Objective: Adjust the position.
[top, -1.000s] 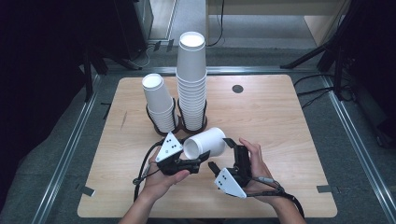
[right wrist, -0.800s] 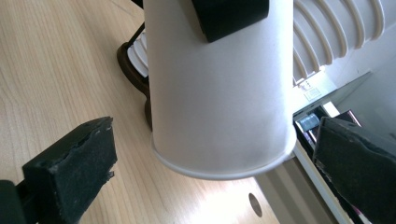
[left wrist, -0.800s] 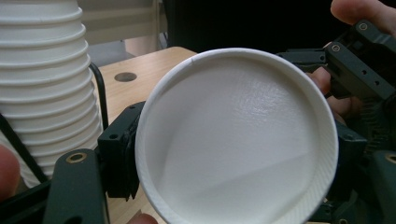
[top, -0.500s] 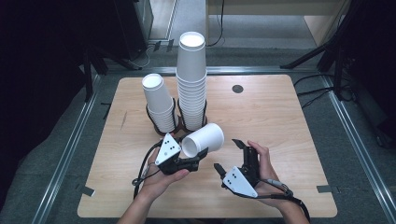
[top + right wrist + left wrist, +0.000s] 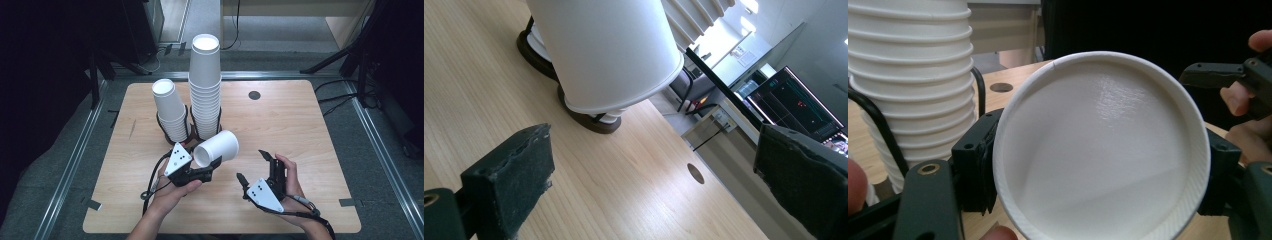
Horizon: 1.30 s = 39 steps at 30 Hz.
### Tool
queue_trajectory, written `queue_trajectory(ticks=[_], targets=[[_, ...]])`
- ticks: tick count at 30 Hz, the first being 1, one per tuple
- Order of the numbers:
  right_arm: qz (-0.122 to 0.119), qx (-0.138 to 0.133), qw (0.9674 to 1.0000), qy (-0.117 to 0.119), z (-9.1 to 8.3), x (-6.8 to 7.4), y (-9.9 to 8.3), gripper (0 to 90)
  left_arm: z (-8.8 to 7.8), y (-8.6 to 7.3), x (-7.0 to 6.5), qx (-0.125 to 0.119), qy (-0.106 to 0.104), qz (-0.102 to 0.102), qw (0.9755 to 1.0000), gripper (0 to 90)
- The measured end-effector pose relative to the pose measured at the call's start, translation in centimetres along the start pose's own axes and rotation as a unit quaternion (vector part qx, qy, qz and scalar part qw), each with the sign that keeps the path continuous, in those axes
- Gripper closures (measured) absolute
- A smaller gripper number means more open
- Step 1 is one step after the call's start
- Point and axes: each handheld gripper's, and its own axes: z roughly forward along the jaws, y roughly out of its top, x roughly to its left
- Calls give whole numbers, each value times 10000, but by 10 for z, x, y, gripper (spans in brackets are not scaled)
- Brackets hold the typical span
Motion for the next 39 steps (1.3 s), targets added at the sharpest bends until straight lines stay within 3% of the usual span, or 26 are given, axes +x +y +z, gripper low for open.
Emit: queue_trajectory(ticks=[8, 13, 16, 22, 26, 31, 34, 36, 37, 38, 39], targets=[[212, 89, 9997, 95, 2, 4, -1, 27, 1, -4, -2, -121, -14, 31, 9999, 245], [553, 132, 9983, 146, 2, 1, -2, 22, 2, -5, -3, -105, -22, -14, 9999, 244], [978, 191, 9949, 177, 1, -2, -3, 21, 3, -7, -4, -169, -53, -30, 9998, 244], [1842, 213, 9826, 127, -2, -6, -1, 23, 5, -12, -5, -337, -6, 74, 9994, 243], [2375, 155, 9712, 127, -2, -9, 3, 41, 5, -13, -6, -382, -18, 75, 9992, 243], [3071, 31, 9514, 242, -3, -12, 10, 59, 6, -16, -6, -447, -18, 17, 9990, 243], [3370, 64, 9408, 350, -5, -13, 17, 64, 6, -17, -5, -492, -6, 12, 9988, 243], [3661, 180, 9293, 446, -5, -14, 20, 79, 6, -17, -5, -531, 7, -4, 9986, 243], [3826, 244, 9223, 484, -5, -15, 21, 83, 5, -16, -5, -554, -4, -18, 9985, 244], [4046, 339, 9125, 502, -4, -16, 22, 82, 5, -16, -5, -567, -2, -9, 9984, 244], [4172, 402, 9065, 513, -4, -17, 22, 82, 5, -15, -6, -589, -1, 13, 9983, 244]])
